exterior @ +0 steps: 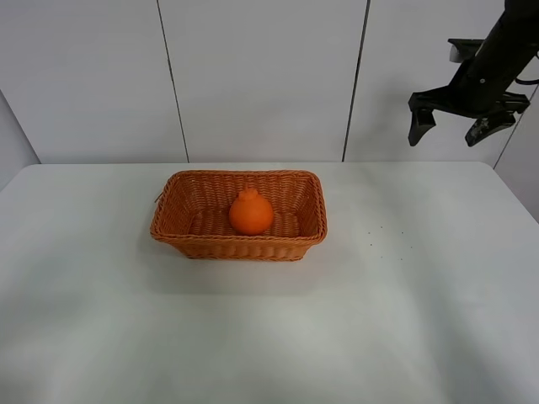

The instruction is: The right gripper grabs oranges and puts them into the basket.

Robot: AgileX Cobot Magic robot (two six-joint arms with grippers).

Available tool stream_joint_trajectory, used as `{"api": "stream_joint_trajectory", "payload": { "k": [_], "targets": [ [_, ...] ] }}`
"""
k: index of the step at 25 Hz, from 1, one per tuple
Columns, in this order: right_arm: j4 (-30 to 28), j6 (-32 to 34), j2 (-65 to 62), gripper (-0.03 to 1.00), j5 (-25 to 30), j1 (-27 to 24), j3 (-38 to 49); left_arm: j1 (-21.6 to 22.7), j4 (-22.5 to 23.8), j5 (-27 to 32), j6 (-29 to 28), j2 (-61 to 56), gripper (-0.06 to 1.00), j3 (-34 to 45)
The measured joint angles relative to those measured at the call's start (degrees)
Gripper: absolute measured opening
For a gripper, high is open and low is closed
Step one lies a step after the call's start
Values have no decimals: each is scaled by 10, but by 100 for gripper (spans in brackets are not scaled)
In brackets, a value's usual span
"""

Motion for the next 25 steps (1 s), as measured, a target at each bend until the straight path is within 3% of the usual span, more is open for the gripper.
{"api": "stream_joint_trajectory", "payload": {
  "k": [5,13,20,25],
  "targets": [
    [0,0,-143,69,-1,-1,163,0,0,0,0,0,77,0],
    [0,-3,-441,69,-3,-1,518,0,0,0,0,0,77,0],
    [4,-3,-764,69,-99,-1,758,0,0,0,0,0,77,0],
    [2,-2,-942,69,-109,-1,772,0,0,0,0,0,77,0]
  ]
}}
